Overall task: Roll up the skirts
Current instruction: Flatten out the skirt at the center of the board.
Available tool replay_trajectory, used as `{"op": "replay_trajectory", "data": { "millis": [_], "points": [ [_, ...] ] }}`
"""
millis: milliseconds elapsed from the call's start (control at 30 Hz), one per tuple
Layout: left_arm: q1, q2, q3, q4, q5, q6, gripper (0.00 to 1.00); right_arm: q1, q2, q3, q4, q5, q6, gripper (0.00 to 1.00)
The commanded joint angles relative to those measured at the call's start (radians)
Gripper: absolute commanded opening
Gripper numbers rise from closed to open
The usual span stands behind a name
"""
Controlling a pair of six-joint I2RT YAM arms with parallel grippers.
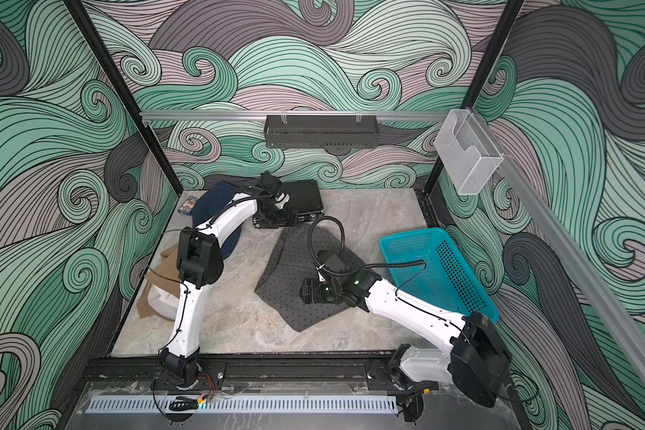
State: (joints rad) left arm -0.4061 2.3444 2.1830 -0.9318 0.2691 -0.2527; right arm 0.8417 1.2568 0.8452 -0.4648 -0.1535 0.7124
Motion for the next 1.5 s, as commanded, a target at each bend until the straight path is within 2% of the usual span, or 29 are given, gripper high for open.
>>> {"op": "replay_trajectory", "data": {
  "millis": [0, 100, 167, 267, 300, 400, 500, 533, 600, 700, 800, 900, 1000, 1100, 1200, 1367, 1467],
  "points": [
    [-0.034, 0.092, 0.066, -0.074, -0.092, 0.095, 0.95, -0.025, -0.038, -0.025, -0.003, 0.019, -0.017, 0.78],
    [-0.033, 0.135, 0.112, -0.114, -0.157, 0.078, 0.94, -0.051, -0.076, -0.043, -0.009, 0.0, -0.02, 0.78],
    [-0.031, 0.141, 0.11, -0.111, -0.162, 0.076, 0.93, -0.061, -0.099, -0.05, -0.021, 0.003, -0.023, 0.79],
    [-0.034, 0.132, 0.105, -0.094, -0.104, 0.064, 0.81, -0.067, -0.12, -0.052, -0.025, -0.005, -0.029, 0.8],
    [-0.035, 0.126, 0.104, -0.088, -0.077, 0.06, 0.72, -0.067, -0.119, -0.051, -0.027, -0.012, -0.032, 0.8],
    [-0.039, 0.094, 0.107, -0.089, -0.011, 0.022, 0.34, -0.065, -0.107, -0.04, -0.024, -0.064, -0.032, 0.8],
    [-0.043, 0.022, 0.095, -0.097, 0.049, -0.059, 0.02, -0.044, -0.094, -0.021, -0.022, -0.096, -0.02, 0.8],
    [-0.045, -0.008, 0.074, -0.088, 0.065, -0.102, 0.0, -0.034, -0.092, -0.01, -0.028, -0.096, -0.014, 0.8],
    [-0.048, -0.1, 0.002, -0.045, 0.126, -0.216, 0.0, -0.01, -0.089, 0.011, -0.031, -0.074, -0.001, 0.8],
    [-0.049, -0.268, -0.185, 0.112, 0.204, -0.466, 0.0, 0.04, -0.105, 0.03, 0.0, -0.001, 0.002, 0.82],
    [-0.064, -0.439, -0.359, 0.287, 0.207, -0.701, 0.0, 0.089, -0.118, 0.054, 0.036, 0.072, 0.016, 0.83],
    [-0.082, -0.547, -0.418, 0.392, 0.164, -0.839, 0.0, 0.134, -0.124, 0.085, 0.054, 0.133, 0.016, 0.84],
    [-0.089, -0.602, -0.387, 0.388, 0.127, -0.92, 0.0, 0.181, -0.139, 0.089, 0.099, 0.205, -0.002, 0.86],
    [-0.102, -0.65, -0.38, 0.428, 0.082, -1.0, 0.0, 0.206, -0.156, 0.088, 0.164, 0.225, -0.011, 0.88],
    [-0.119, -0.679, -0.35, 0.448, 0.029, -1.057, 0.0, 0.242, -0.179, 0.084, 0.251, 0.217, -0.055, 0.95],
    [-0.146, -0.698, -0.27, 0.426, -0.055, -1.072, 0.0, 0.278, -0.224, 0.077, 0.328, 0.263, -0.112, 0.98],
    [-0.166, -0.704, -0.243, 0.433, -0.083, -1.075, 0.0, 0.279, -0.192, 0.111, 0.247, 0.326, -0.121, 0.98]
  ]
}}
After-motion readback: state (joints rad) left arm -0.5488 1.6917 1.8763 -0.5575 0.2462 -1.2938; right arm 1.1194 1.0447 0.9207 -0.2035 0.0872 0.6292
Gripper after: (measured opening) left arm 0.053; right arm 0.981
